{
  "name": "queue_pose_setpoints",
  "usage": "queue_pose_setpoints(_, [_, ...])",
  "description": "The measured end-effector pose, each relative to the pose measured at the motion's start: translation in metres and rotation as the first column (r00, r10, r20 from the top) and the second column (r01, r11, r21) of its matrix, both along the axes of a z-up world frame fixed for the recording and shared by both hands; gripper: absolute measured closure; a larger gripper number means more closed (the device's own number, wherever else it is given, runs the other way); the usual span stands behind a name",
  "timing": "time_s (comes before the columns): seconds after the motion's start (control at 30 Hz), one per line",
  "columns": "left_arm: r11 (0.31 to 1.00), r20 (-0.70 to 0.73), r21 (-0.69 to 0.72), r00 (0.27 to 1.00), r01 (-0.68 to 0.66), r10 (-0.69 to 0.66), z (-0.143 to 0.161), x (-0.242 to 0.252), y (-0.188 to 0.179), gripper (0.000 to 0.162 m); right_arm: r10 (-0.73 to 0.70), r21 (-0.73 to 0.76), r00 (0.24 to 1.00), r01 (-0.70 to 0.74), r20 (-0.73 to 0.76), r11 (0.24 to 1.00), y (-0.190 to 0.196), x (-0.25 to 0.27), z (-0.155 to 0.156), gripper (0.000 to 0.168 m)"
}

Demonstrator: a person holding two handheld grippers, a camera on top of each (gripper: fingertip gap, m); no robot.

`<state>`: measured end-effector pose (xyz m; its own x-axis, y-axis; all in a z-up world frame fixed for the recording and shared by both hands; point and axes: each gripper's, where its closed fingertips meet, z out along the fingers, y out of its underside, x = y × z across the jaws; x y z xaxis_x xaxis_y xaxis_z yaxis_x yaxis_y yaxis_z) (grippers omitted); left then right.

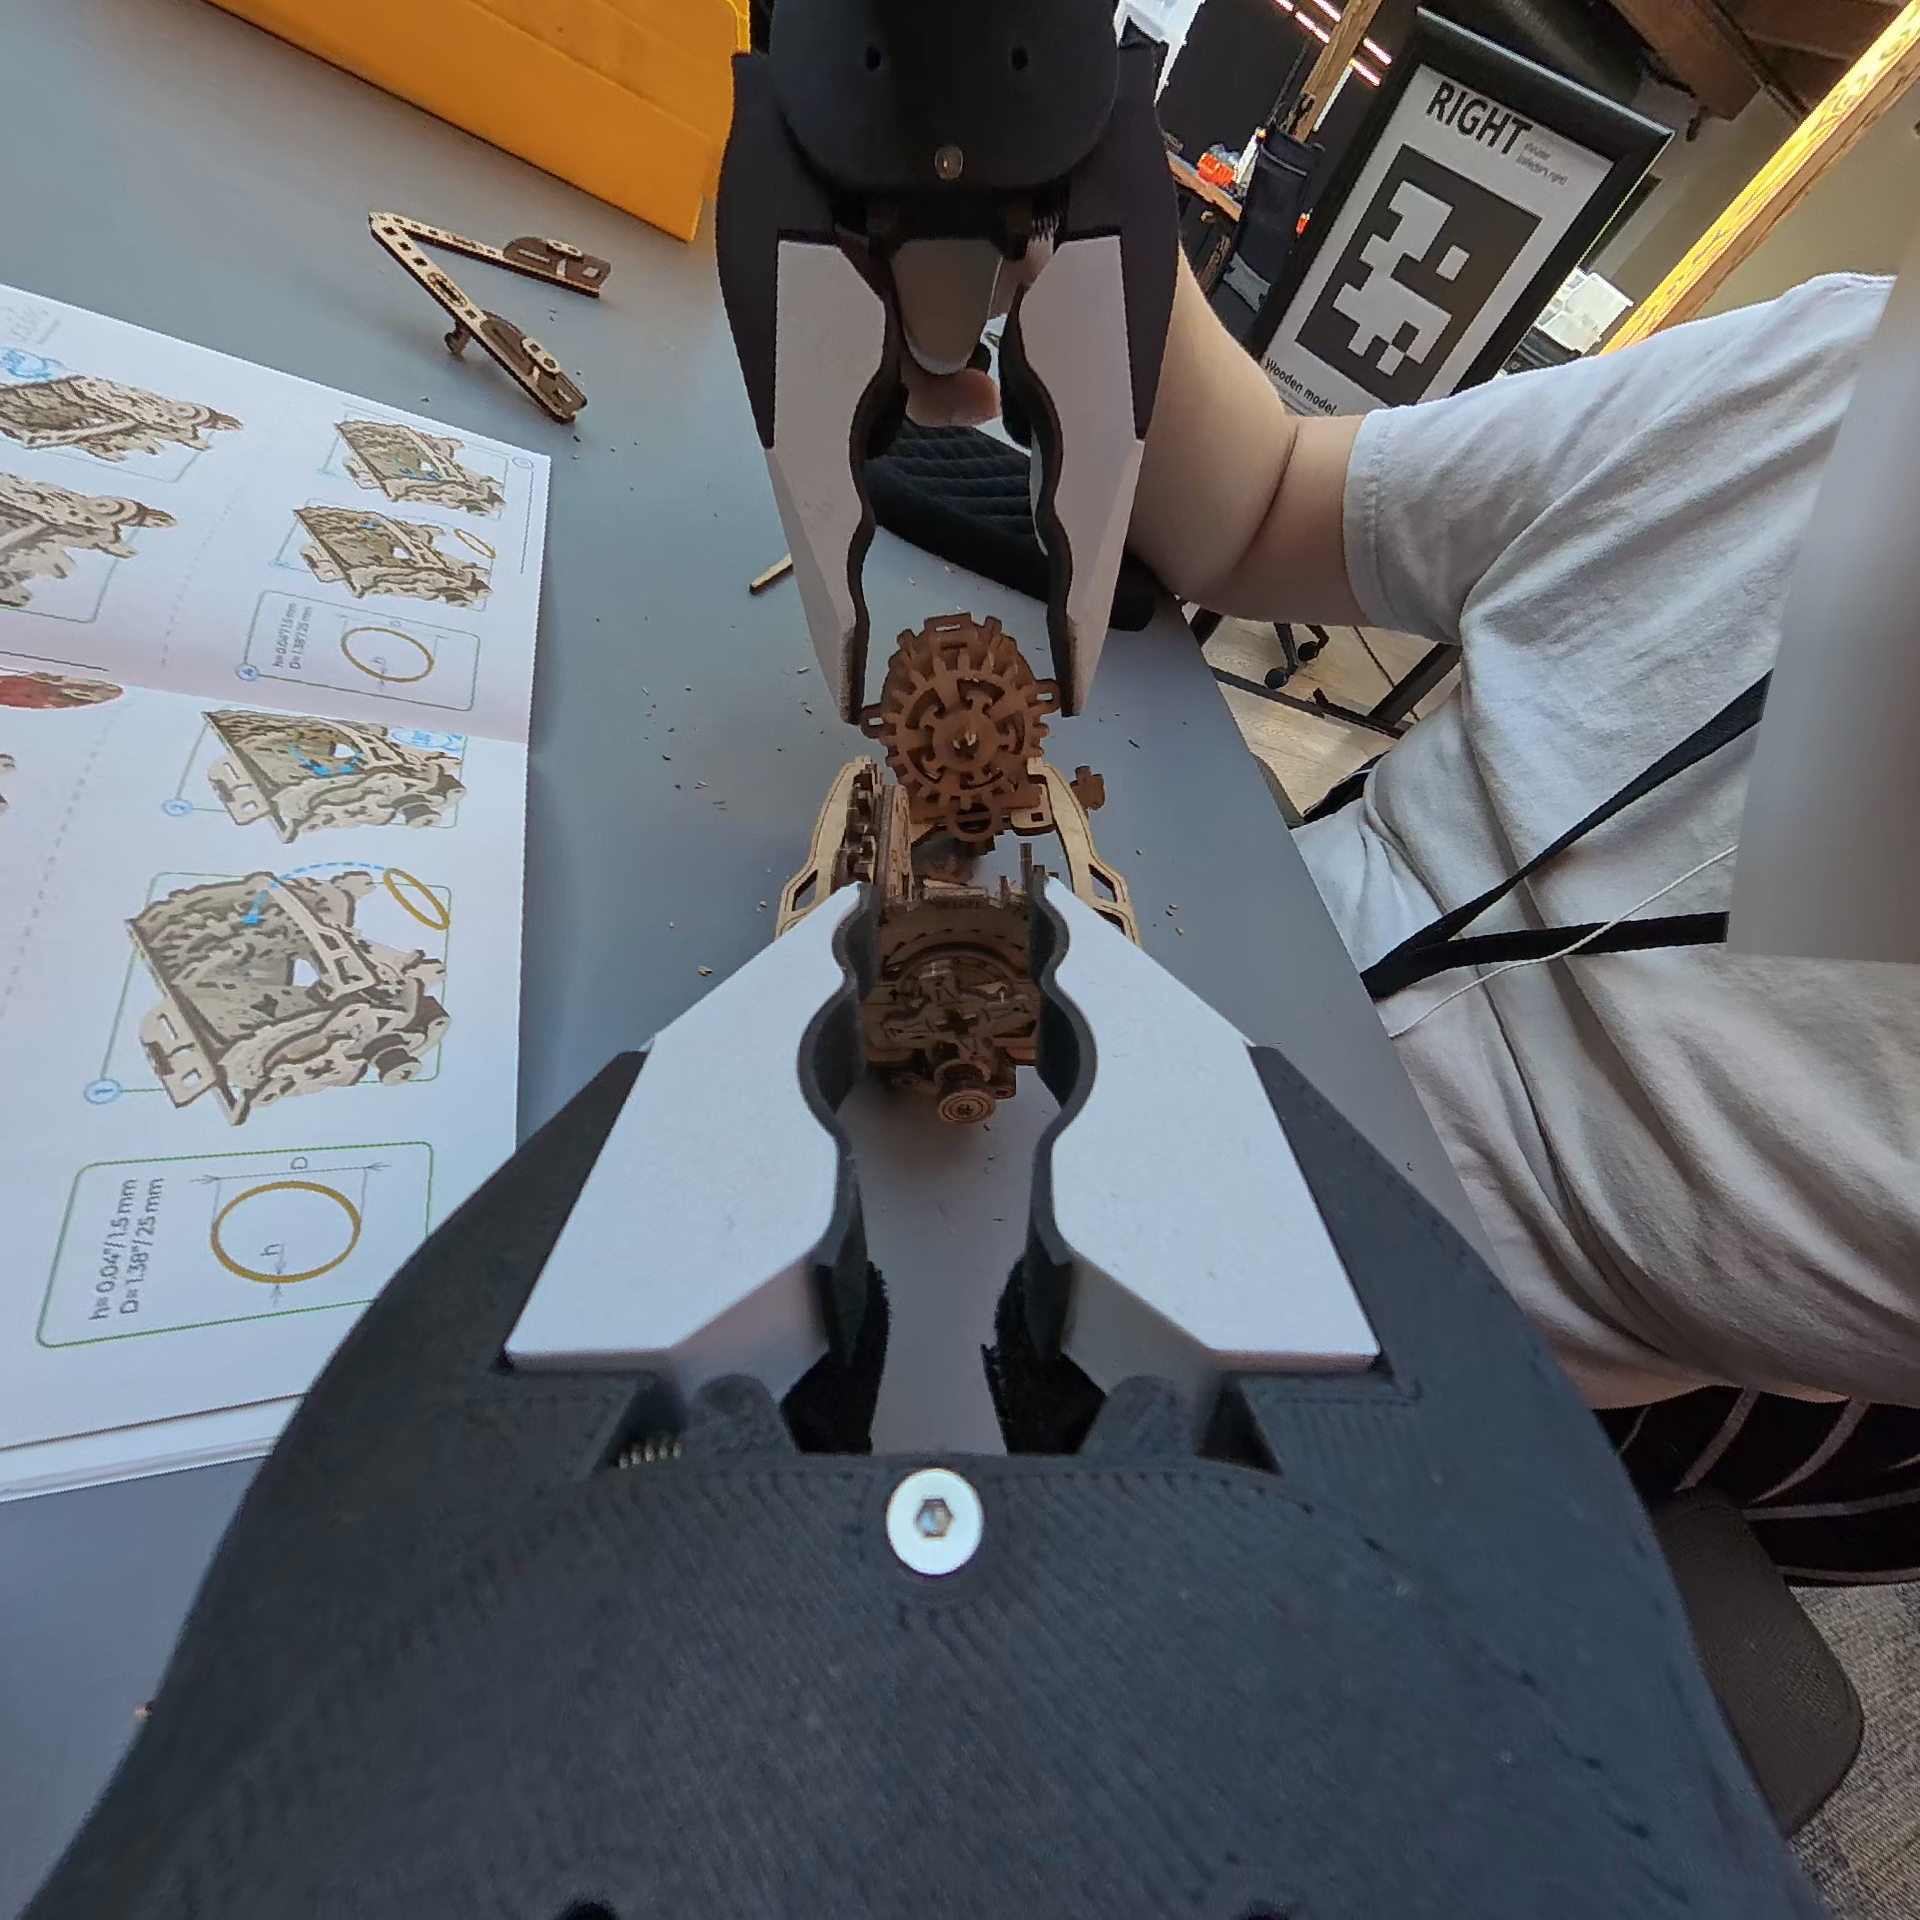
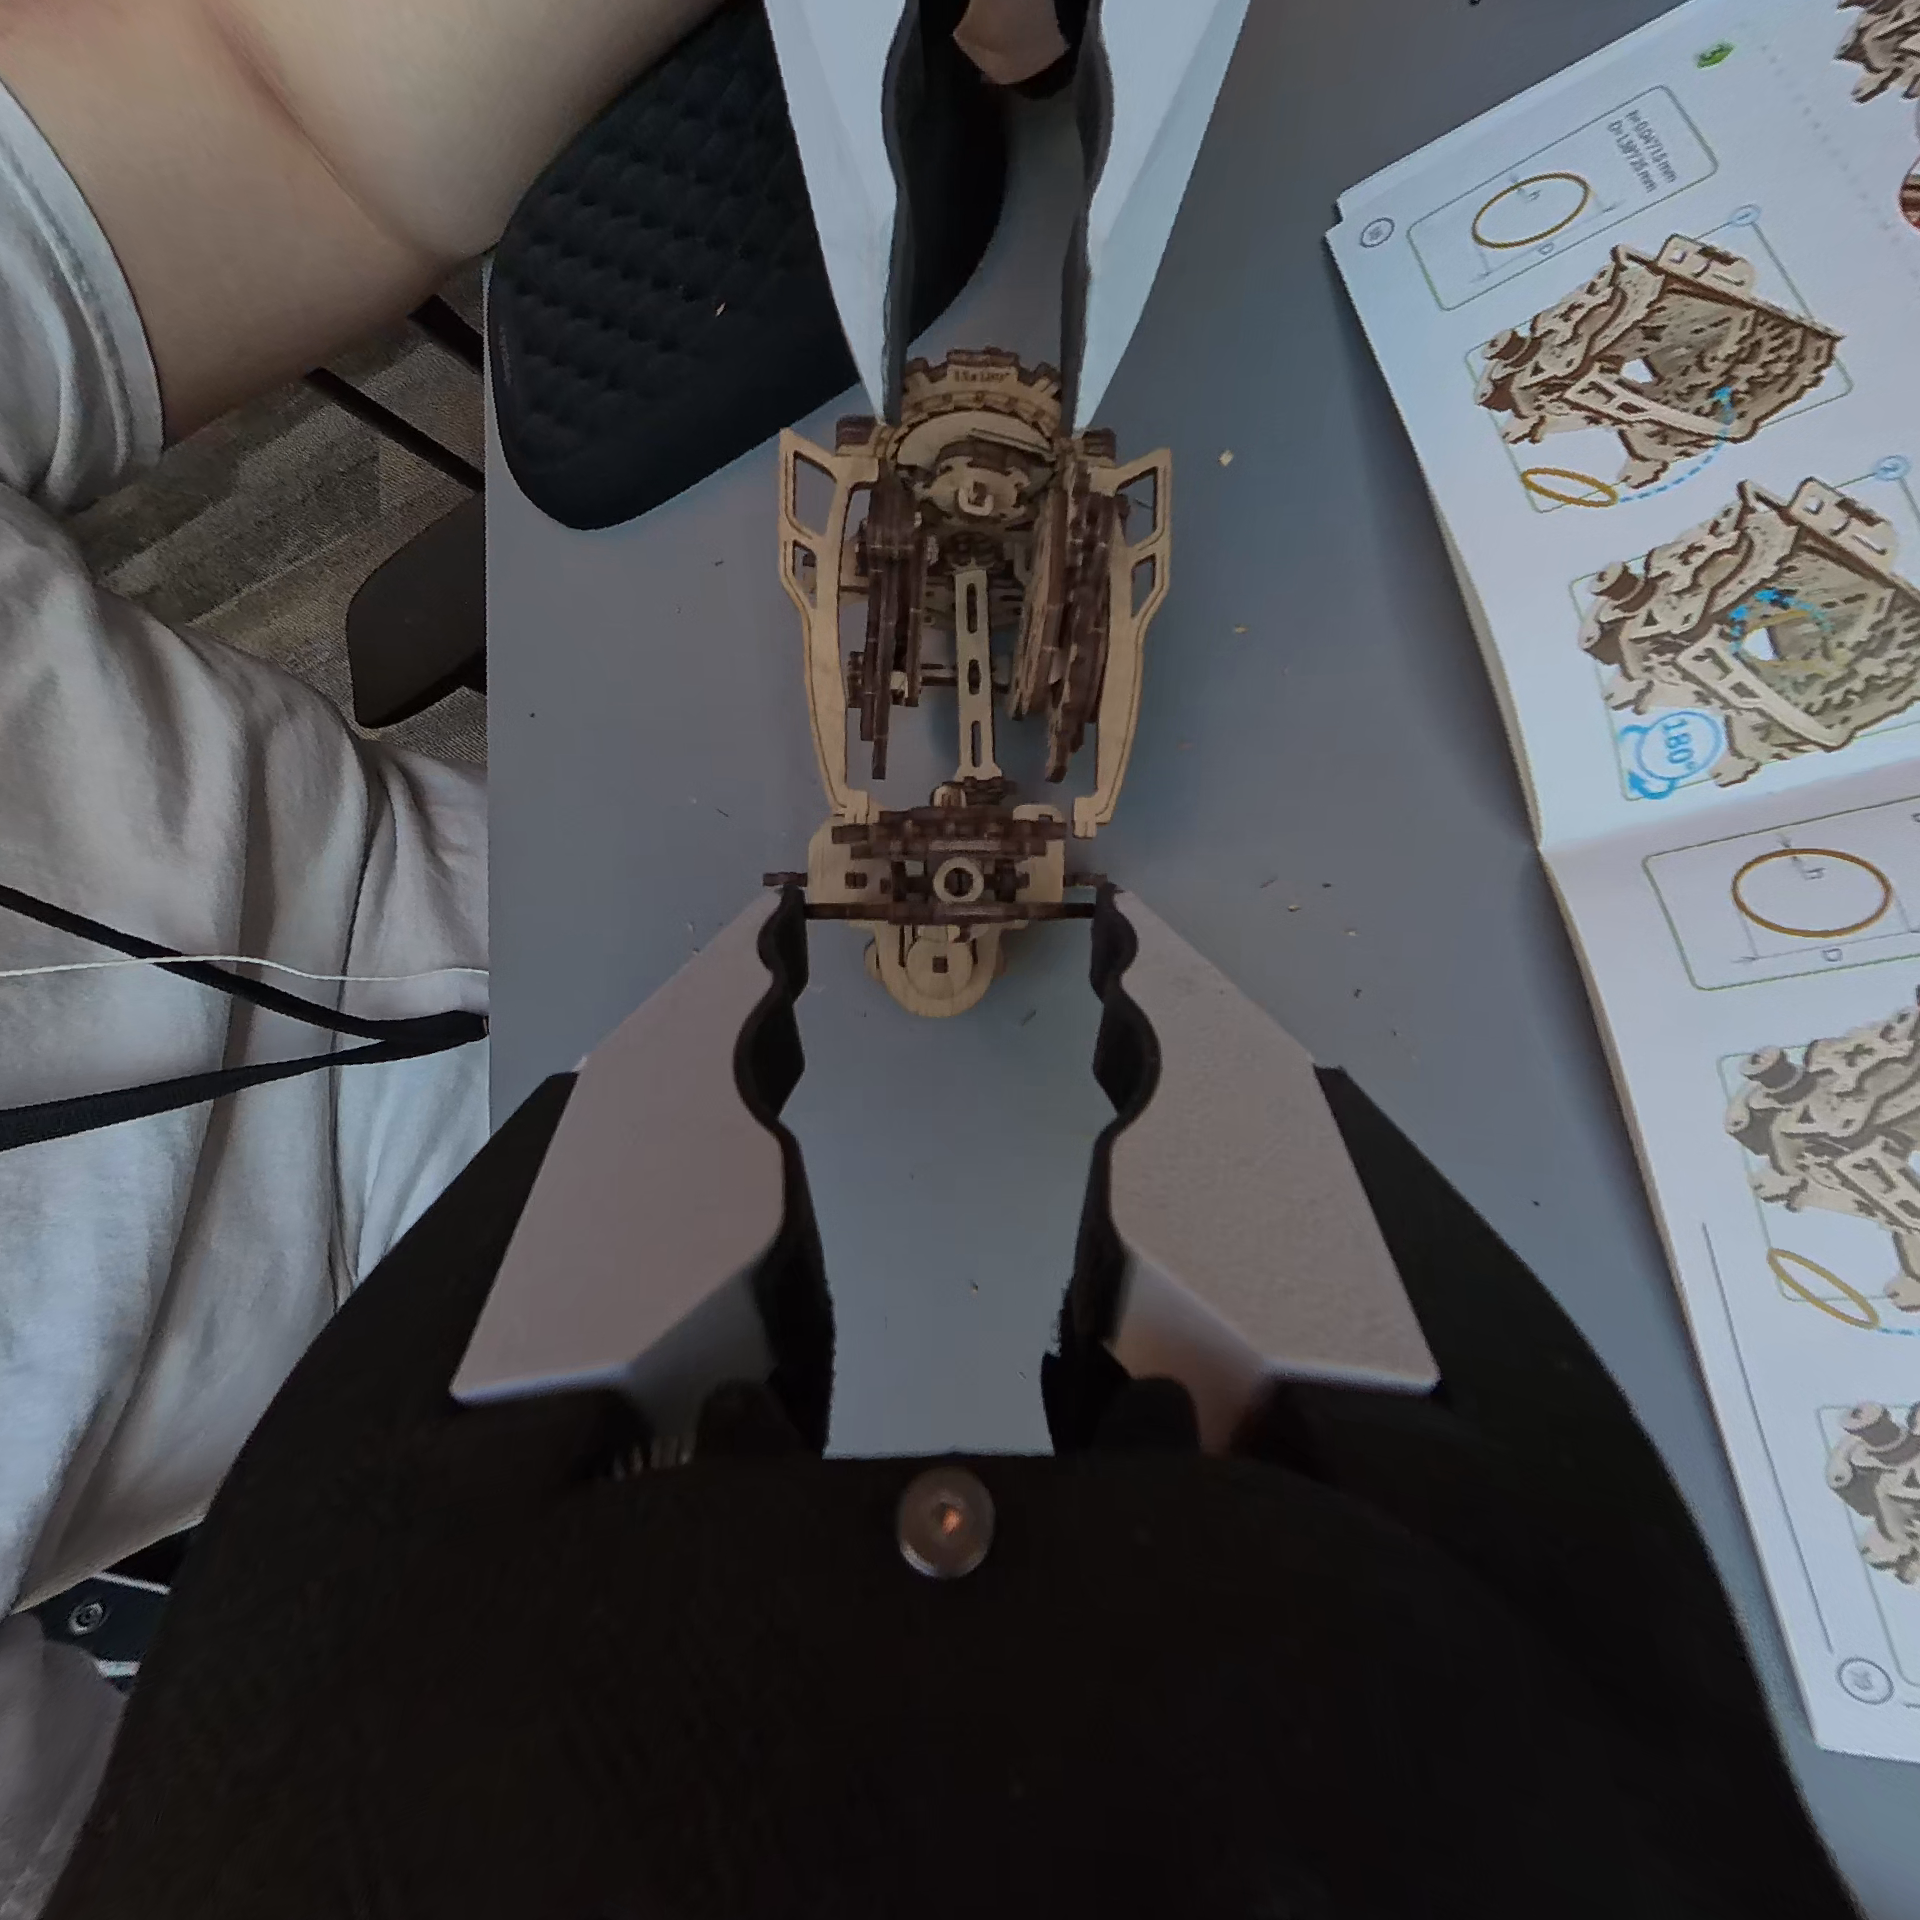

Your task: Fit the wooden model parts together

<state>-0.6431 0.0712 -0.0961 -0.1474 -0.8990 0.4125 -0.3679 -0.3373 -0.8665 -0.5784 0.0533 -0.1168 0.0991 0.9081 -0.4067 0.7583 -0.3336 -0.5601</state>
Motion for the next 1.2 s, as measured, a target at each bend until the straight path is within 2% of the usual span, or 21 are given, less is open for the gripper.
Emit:
queue_pose_setpoints(0.8, [1.0, 0.0, 0.012, 1.0, -0.017, 0.017, 0.001, 0.004, -0.002, 0.136, -0.048, 0.07, 0.994, 0.056, -0.103, 0.996, 0.002, -0.01, 0.005, 0.114])
queue_pose_setpoints(1.2, [0.995, 0.013, -0.083, 0.998, -0.055, 0.056, 0.001, 0.003, 0.008, 0.137, -0.111, 0.059, 0.979, 0.122, -0.171, 0.991, 0.006, -0.014, 0.003, 0.114])
